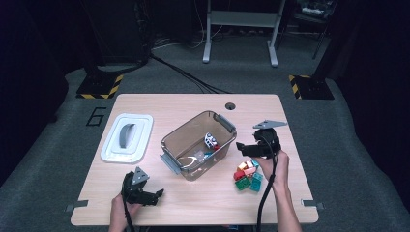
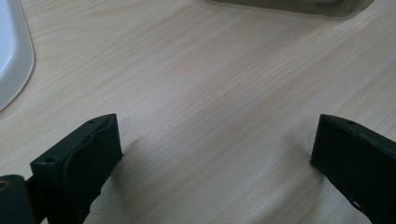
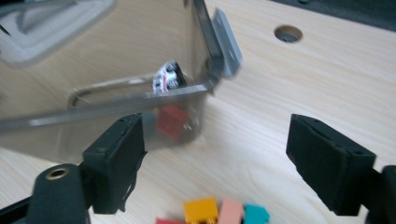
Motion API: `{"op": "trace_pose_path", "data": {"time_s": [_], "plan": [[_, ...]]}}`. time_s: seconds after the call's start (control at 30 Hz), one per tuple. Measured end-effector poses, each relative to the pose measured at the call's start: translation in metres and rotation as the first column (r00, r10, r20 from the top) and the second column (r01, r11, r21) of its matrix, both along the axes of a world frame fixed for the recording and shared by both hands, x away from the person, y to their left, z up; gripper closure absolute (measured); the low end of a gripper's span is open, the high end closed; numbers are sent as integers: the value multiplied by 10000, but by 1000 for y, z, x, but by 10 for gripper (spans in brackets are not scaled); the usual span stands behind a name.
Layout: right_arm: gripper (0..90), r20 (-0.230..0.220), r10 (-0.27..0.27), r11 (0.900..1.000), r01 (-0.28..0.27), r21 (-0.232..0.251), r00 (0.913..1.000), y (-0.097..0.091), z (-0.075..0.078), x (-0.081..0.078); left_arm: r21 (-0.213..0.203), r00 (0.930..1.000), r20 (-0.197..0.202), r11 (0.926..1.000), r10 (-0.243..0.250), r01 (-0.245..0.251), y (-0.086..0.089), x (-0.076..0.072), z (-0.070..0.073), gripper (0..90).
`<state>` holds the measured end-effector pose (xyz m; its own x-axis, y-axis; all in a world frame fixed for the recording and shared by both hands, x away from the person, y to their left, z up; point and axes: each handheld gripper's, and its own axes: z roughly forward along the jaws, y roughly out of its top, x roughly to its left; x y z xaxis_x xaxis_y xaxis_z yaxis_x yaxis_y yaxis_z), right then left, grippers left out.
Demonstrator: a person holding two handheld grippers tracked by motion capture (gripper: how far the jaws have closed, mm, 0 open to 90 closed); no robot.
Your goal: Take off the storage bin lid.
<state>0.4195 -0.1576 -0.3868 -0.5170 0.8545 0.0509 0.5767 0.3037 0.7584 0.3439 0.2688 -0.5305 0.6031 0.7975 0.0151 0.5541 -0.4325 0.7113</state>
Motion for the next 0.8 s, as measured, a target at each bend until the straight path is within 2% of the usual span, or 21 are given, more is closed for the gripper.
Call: {"op": "trace_pose_path", "data": {"time_s": [0.2, 0.37, 0.47, 0.53, 0.57, 0.6, 0.63, 0.7, 0.73, 0.8], "plan": [[133, -294, -541, 9984, 535, -181, 9981, -22, -23, -9, 46, 10000, 13, 10000, -28, 28, 0, 0, 0, 15], [111, -818, -1074, 9942, 1063, -176, 9908, -34, -50, -7, 22, 10000, 11, 10000, 2, -2, 0, 0, 0, 15], [156, -1079, -1292, 9916, 1278, -198, 9857, -38, -64, -3, -4, 10000, -2, 10000, 1, -1, 0, 0, 0, 15], [238, -1232, -1464, 9892, 1445, -248, 9815, -40, -73, 0, 1, 10000, 76, 10000, 60, -60, 0, 0, 0, 15], [233, -1354, -1429, 9897, 1420, -164, 9804, -41, -76, 1, 0, 10000, -2, 10000, -11, 11, 0, 0, 0, 15], [256, -1468, -1517, 9884, 1512, -146, 9775, -42, -80, 2, 21, 9999, 96, 10000, 57, -57, 0, 0, 0, 15], [291, -1429, -1489, 9888, 1480, -170, 9785, -43, -82, 3, 17, 9999, 92, 10000, 59, -59, 0, 0, -1, 15], [314, -1642, -1624, 9867, 1621, -155, 9730, -44, -87, 5, -3, 10000, -4, 10000, -7, 7, 0, 0, 0, 15], [348, -1662, -1566, 9876, 1563, -153, 9736, -45, -88, 5, 15, 9999, 93, 10000, 62, -62, 0, 0, -1, 15], [382, -1822, -1691, 9854, 1696, -133, 9686, -44, -90, 5, 14, 10000, 63, 10000, 35, -35, 0, 0, 0, 15]]}}
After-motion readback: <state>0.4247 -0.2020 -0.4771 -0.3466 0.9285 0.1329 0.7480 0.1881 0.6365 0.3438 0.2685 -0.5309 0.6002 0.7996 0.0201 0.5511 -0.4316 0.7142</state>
